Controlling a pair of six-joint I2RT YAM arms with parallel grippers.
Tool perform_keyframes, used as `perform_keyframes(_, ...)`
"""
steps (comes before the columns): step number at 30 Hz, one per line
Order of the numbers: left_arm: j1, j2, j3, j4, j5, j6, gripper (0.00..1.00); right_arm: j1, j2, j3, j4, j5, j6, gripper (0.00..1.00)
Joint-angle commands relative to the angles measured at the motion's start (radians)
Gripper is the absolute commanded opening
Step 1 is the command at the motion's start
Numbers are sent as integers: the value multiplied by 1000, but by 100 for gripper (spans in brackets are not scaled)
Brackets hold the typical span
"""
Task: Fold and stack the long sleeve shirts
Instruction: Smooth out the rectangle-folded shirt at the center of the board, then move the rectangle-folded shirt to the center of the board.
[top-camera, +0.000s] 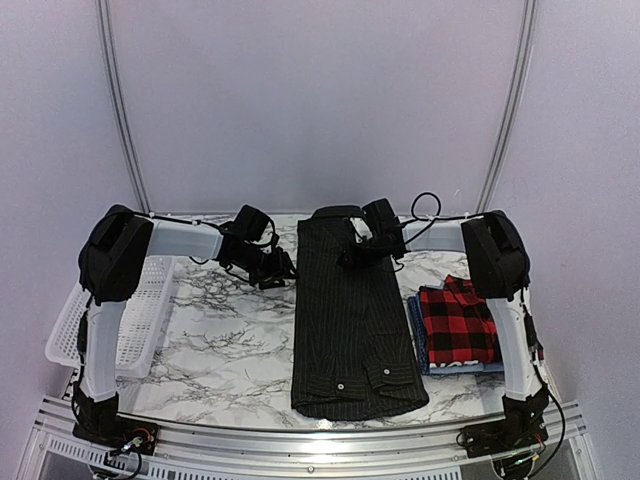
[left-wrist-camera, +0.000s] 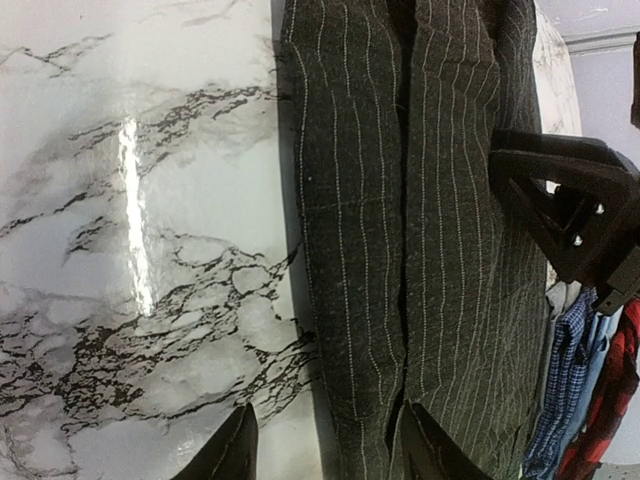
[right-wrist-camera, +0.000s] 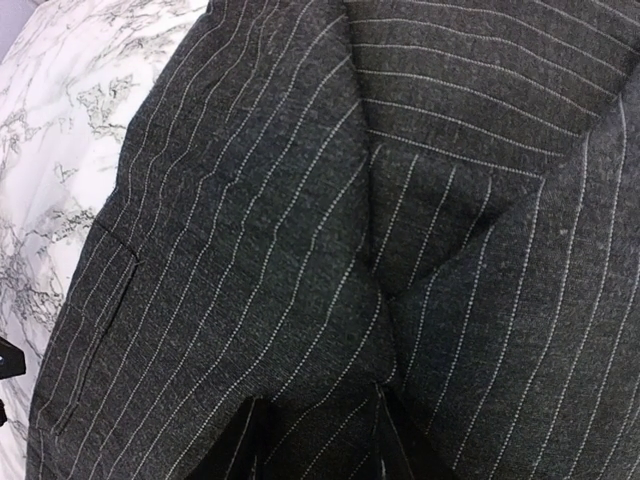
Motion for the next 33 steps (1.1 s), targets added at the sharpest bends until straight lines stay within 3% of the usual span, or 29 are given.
perform_keyframes(1, -17, 15, 39, -71, -57, 40, 50, 13, 25, 23, -31, 39, -24, 38)
perform_keyframes(9, -38, 61, 97, -83, -88, 28, 43, 22, -62, 31, -45, 70, -39, 50)
perform_keyframes(27, -48, 95, 118, -88, -207, -78, 1, -16, -306, -183, -37, 158, -32, 50)
perform_keyframes(33, -37, 57, 73, -86, -236, -71, 0, -18, -339, -229, -29, 162, -29, 50)
